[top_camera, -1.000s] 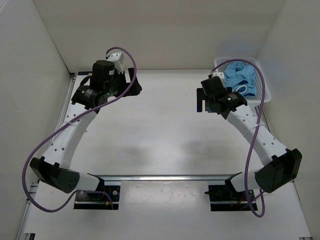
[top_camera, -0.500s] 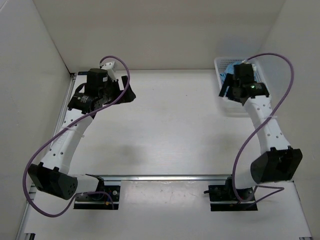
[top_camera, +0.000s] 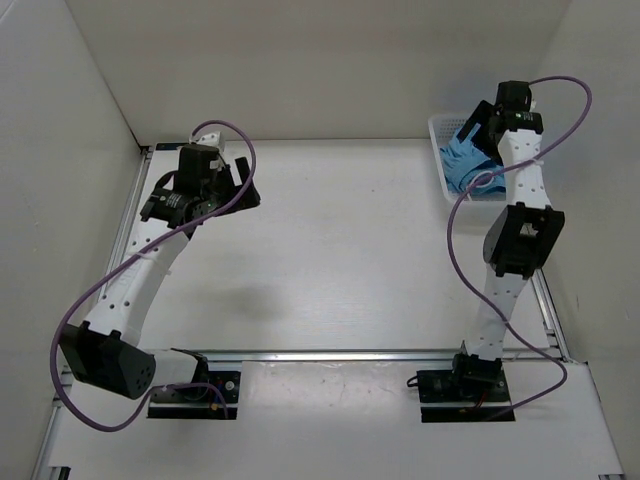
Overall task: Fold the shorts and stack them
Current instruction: Grab the shorts from the pile, then move the shorts to the center of the board
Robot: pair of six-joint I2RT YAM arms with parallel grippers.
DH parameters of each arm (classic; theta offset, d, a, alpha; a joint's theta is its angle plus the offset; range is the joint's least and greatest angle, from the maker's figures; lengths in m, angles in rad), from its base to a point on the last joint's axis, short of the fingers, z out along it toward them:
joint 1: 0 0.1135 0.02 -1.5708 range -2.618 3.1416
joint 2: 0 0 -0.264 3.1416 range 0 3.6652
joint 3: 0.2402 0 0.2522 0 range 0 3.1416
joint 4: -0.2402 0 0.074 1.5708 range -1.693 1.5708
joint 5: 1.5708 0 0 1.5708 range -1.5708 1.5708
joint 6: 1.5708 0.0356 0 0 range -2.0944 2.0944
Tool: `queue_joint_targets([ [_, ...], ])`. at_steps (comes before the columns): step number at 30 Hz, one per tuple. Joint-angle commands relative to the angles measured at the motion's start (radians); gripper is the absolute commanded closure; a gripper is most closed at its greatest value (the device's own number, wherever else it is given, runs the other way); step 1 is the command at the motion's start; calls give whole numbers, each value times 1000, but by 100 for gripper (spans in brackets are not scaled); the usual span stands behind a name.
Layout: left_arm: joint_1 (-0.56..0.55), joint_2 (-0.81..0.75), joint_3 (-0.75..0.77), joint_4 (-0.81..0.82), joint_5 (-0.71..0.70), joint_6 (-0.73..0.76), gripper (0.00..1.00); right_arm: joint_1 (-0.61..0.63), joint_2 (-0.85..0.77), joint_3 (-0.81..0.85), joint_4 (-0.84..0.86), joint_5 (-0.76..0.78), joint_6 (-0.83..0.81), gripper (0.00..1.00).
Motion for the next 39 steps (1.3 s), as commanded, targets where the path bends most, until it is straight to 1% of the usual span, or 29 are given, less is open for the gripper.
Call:
queue_joint_targets([
  [1,-3,-11,2,-17,-163,-31,0,-43,137,155,-41,7,-12,0],
  [2,-3,-11,-12,-17,-175,-43,0,-57,210,232,-41,-14,-12,0],
  [5,6,14,-12,-26,-194,-52,0,-77,311,329,-41,-39,-12,0],
  [6,6,25,-12,-26,-194,-52,0,-77,370,370,-32,-51,-12,0],
  [9,6,75,0,-26,-214,-52,0,-77,444,370,41,-34,-2,0],
  [11,6,109,14,-26,-214,-52,0,-77,473,370,87,-62,14,0],
  [13,6,127,37,-26,-214,-52,0,-77,496,370,114,-112,30,9],
  [15,6,140,46,-26,-214,-63,0,-77,525,370,152,-149,41,20],
  [16,6,149,55,-26,-205,-63,0,-77,525,370,152,-149,41,53],
  [17,-3,149,55,-26,-204,-63,0,-77,525,370,152,-137,51,67],
  [18,-14,149,65,-26,-204,-63,0,-77,504,357,152,-126,51,77],
  [19,-14,149,65,-26,-204,-63,0,-77,482,331,152,-113,51,92],
  [20,-23,137,65,-26,-195,-63,0,-77,424,315,161,-97,51,97],
  [21,-23,137,74,-26,-195,-72,0,-77,389,303,161,-82,38,100],
  [24,-23,112,74,-26,-165,-83,0,-68,234,282,173,-33,18,100],
  [25,-23,103,74,-26,-128,-83,0,-68,142,282,173,-8,33,100],
  [27,-23,103,74,-26,-114,-101,0,-58,53,259,173,-31,51,100],
  [28,-23,103,74,-26,-102,-124,0,-46,-22,259,183,-57,51,100],
  [30,-23,83,42,-26,-77,-164,0,18,-148,284,174,-111,9,100],
  [31,-23,83,17,-26,-67,-192,0,46,-182,285,160,-70,-8,100],
  [32,-6,83,8,-26,-27,-204,0,122,-214,285,148,-35,-25,100],
  [34,49,63,-6,-17,22,-230,0,207,-304,246,147,7,-71,100],
  [35,61,63,-6,-17,35,-239,0,289,-328,231,147,7,-81,100],
  [37,80,26,5,-17,35,-239,0,366,-380,188,147,-7,-90,100],
  [38,100,10,14,-17,35,-239,0,440,-392,174,147,-20,-90,100],
  [39,112,-10,29,-17,35,-230,0,478,-418,144,137,-20,-90,100],
])
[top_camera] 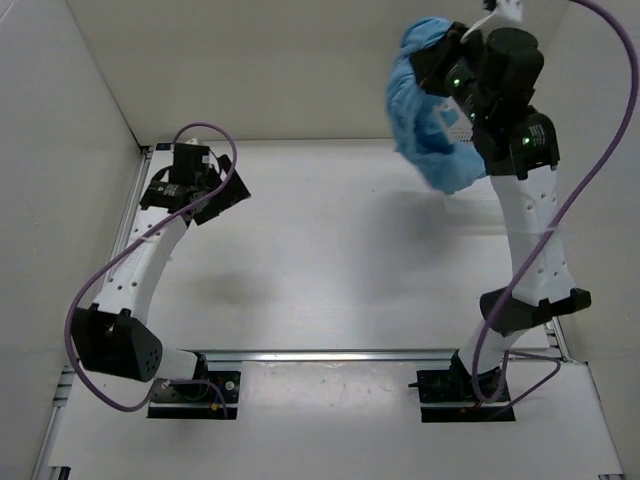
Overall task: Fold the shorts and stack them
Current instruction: Move the shorts to the center of the board, then flatten the shorts out
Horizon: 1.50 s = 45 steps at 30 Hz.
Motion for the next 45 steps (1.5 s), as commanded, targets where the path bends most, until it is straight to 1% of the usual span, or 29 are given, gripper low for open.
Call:
queue_joint_targets([
  [1,53,-132,42,10,40,-20,0,116,-20,-92,-23,-20,-58,100],
  [2,88,-174,56,10,40,-8,0,190,-34,-112,-23,-1,-58,100],
  [4,131,-239,66,10,31,1,0,265,-81,-193,-23,-2,-58,100],
  [6,199,-273,77,1,31,19,0,295,-127,-268,-3,-28,-43,100],
  [7,219,-287,88,1,31,20,0,304,-140,-366,7,-28,-43,100],
  [9,258,-307,88,-8,61,45,0,313,-149,-465,17,-19,-33,99],
  [11,259,-307,88,-18,87,59,0,261,-149,-609,35,-37,-21,68],
  [12,259,-307,77,-28,100,59,0,232,-119,-647,35,-68,-21,44],
  [14,259,-281,42,-28,170,85,0,117,-71,-695,20,-108,6,0],
  [15,259,-255,28,-40,193,95,0,77,-21,-704,-32,-138,19,0],
  [16,245,-241,2,-41,227,104,0,13,-7,-704,-51,-183,34,0],
  [17,230,-227,-9,-54,236,118,0,-9,-6,-742,-51,-192,34,0],
  [19,176,-203,-73,-65,236,118,0,-24,-81,-819,-19,-156,24,0],
  [20,155,-203,-105,-65,245,107,0,-24,-116,-915,1,-134,23,0],
  [21,132,-192,-137,-56,245,107,4,-24,-187,-963,15,-120,14,4],
  [22,86,-192,-169,-56,245,92,24,-24,-216,-1011,36,-129,14,20],
  [23,58,-192,-232,-45,254,66,34,-24,-267,-1105,37,-148,14,45],
  [24,29,-192,-263,-45,255,47,43,-24,-288,-1155,46,-177,25,56],
  [25,-2,-202,-295,-36,255,24,49,-24,-308,-1206,46,-206,43,64],
  [26,-69,-203,-362,-36,264,-28,51,-8,-345,-1256,46,-227,59,71],
  [27,-100,-215,-398,-21,264,-57,46,11,-365,-1368,60,-285,75,79],
  [28,-129,-225,-433,1,276,-86,32,20,-385,-1426,99,-324,114,79],
  [29,-178,-226,-503,11,276,-147,11,31,-420,-1482,122,-352,140,73],
  [30,-194,-226,-542,30,322,-167,1,52,-437,-1584,150,-376,163,35],
  [31,-194,-226,-586,68,362,-181,1,63,-448,-1629,181,-416,210,16],
  [33,-194,-213,-674,139,397,-229,1,87,-457,-1707,251,-439,247,0],
  [37,-205,-204,-708,148,362,-238,1,152,-419,-1709,291,-430,267,0],
  [42,-231,-121,-731,191,362,-238,1,199,-307,-1700,369,-452,293,0],
  [45,-255,-69,-749,248,371,-260,1,221,-260,-1700,409,-461,306,11],
])
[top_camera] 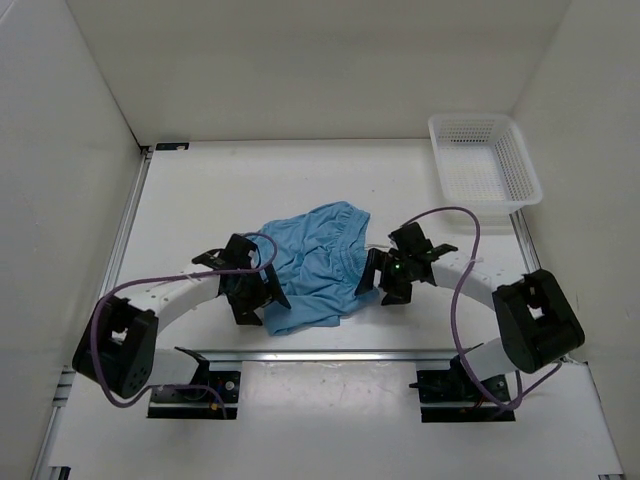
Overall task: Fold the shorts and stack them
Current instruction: Flatten the shorts out
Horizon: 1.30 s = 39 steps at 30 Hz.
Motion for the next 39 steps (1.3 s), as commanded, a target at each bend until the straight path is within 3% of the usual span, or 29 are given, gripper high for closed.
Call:
queue_joint_targets([
  [1,-27,53,-24,84,22,-36,8,18,57,30,92,-22,30,16],
  [2,-27,69,-24,96,22,-36,14,18,69,52,92,-22,30,31],
  [4,-27,122,-12,96,11,-27,34,18,100,72,108,-6,39,52],
  [5,-27,134,-12,96,2,-27,61,18,109,98,108,-6,39,72],
  [7,0,143,9,96,2,-7,85,18,136,140,91,6,39,89],
  [9,51,143,48,96,2,42,90,18,150,238,59,40,30,100],
  [11,140,131,174,31,2,119,90,-8,173,339,2,75,-3,100],
  [13,184,148,338,-66,-61,174,90,-45,213,550,-67,84,-51,100],
  [14,215,169,559,-199,-93,235,90,-55,230,636,-96,104,-66,100],
  [15,226,195,683,-264,-162,263,90,-66,265,818,-128,124,-82,100],
  [17,226,279,935,-382,-223,317,90,-86,293,989,-205,144,-108,100],
  [18,226,306,1177,-487,-280,350,90,-86,302,1057,-219,144,-125,100],
  [19,226,329,1288,-531,-296,364,90,-86,302,1161,-231,153,-125,100],
  [21,226,369,1533,-592,-325,400,90,-95,266,1215,-254,187,-149,100],
  [23,226,350,1583,-623,-345,412,90,-95,206,1150,-218,219,-158,100],
  [24,212,326,1532,-623,-345,412,84,-86,137,1099,-196,230,-158,100],
  [27,200,188,1305,-533,-305,412,14,-86,22,880,-156,268,-168,100],
  [28,200,153,1108,-493,-252,403,0,-86,3,828,-156,282,-181,100],
  [29,200,125,1017,-461,-235,403,0,-86,-10,724,-156,293,-181,97],
  [31,209,94,821,-410,-208,391,0,-86,-20,636,-188,346,-204,81],
  [32,209,94,742,-383,-187,380,1,-86,-20,570,-222,375,-214,49],
  [33,209,94,717,-372,-178,380,4,-86,-29,509,-233,391,-214,26],
  [34,209,94,701,-360,-178,380,21,-86,-41,478,-242,408,-214,21],
  [37,209,129,692,-329,-191,380,55,-97,-111,374,-242,446,-176,12],
  [39,209,183,744,-320,-225,380,86,-97,-164,340,-242,455,-151,17],
])
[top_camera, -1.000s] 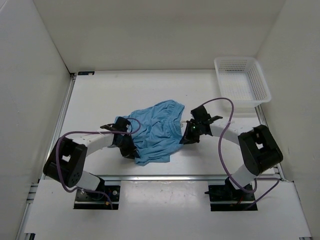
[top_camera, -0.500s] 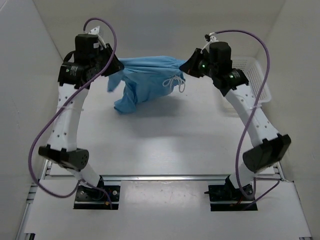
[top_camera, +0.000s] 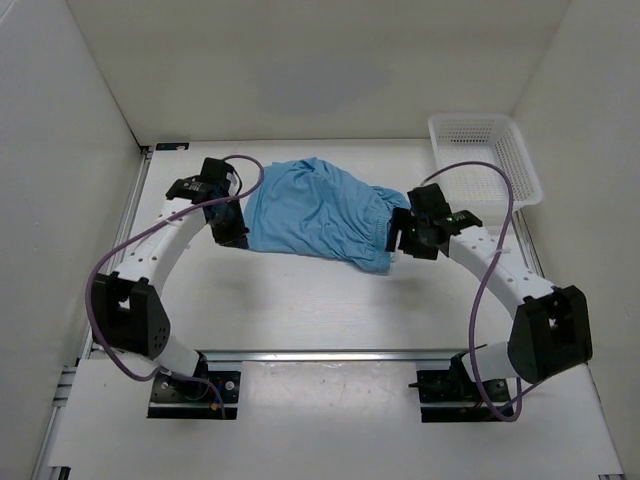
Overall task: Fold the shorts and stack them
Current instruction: Flatten the shorts out
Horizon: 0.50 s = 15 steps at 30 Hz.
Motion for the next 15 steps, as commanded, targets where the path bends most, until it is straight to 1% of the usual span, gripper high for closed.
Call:
queue_joint_targets([
  [1,-4,12,98,73,-33,0,90,-18,-136,-28,10,66,39,32],
  [2,-4,82,121,73,-50,0,90,-18,-150,-37,10,78,64,43],
  [3,-4,121,168,73,-62,-9,90,-18,-171,-47,10,57,64,56],
  [4,-4,160,197,73,-97,-9,90,-31,-171,-62,10,34,64,77],
  [5,-4,235,225,73,-113,-9,87,-43,-185,-62,19,7,74,84],
  [6,5,266,268,73,-122,-21,49,-69,-185,-86,19,-50,84,91],
  [7,5,294,280,73,-111,-35,33,-87,-185,-87,28,-97,84,91],
  [9,34,351,281,90,-70,-45,12,-132,-185,-129,51,-187,108,91],
  [10,56,360,261,105,-24,-69,3,-180,-185,-149,63,-233,108,86],
  [11,65,369,244,119,-12,-80,0,-205,-185,-194,80,-281,117,70],
  [12,65,379,227,131,5,-80,0,-245,-185,-217,117,-368,127,59],
  [13,77,392,197,154,17,-89,0,-261,-185,-257,137,-408,127,35],
  [15,78,402,176,169,27,-89,0,-282,-176,-289,171,-470,154,24],
])
